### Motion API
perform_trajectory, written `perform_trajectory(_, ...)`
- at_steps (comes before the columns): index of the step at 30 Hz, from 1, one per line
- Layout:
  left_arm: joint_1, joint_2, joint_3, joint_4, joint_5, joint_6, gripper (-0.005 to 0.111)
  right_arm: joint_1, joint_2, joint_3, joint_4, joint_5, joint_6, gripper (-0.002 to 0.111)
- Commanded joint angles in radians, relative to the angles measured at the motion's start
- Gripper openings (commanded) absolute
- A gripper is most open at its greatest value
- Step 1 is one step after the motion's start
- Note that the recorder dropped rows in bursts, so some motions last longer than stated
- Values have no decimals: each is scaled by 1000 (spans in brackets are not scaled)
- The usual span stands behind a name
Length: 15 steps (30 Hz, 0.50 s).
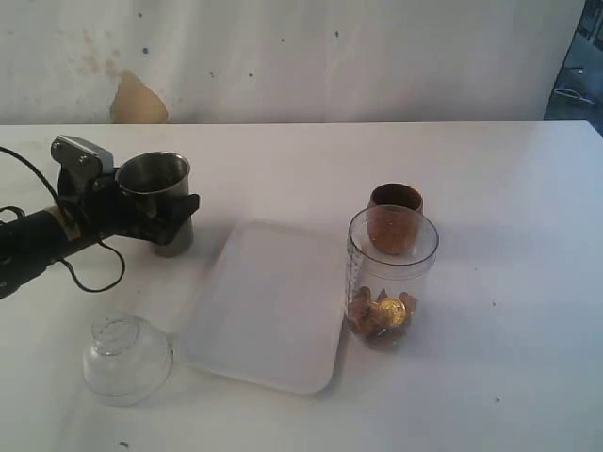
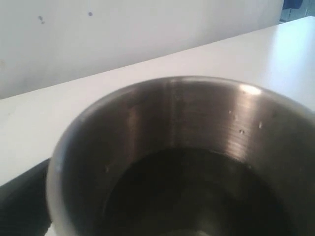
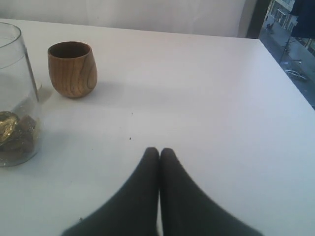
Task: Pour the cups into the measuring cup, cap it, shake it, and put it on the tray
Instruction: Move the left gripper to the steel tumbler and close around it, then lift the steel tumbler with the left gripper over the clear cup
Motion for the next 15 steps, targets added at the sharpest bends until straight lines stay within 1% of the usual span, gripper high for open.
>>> perform_trajectory(1, -4, 0, -18, 22, -4, -15, 105, -4, -7, 4, 0, 2, 4, 0)
perform_trajectory(5, -4, 0, -18, 29, 26, -24, 103, -4, -7, 4, 0, 2, 4, 0)
perform_trajectory(7, -4, 0, -18, 46, 54, -58, 93, -4, -7, 4, 0, 2, 4, 0)
perform_trajectory(11, -4, 0, -18, 75, 67, -71, 67, -4, -7, 4, 0, 2, 4, 0)
perform_trajectory(13, -4, 0, -18, 75, 64, -93, 51, -4, -7, 4, 0, 2, 4, 0)
perform_trajectory(15, -4, 0, -18, 77, 64, -149, 28, -4, -7, 4, 0, 2, 4, 0)
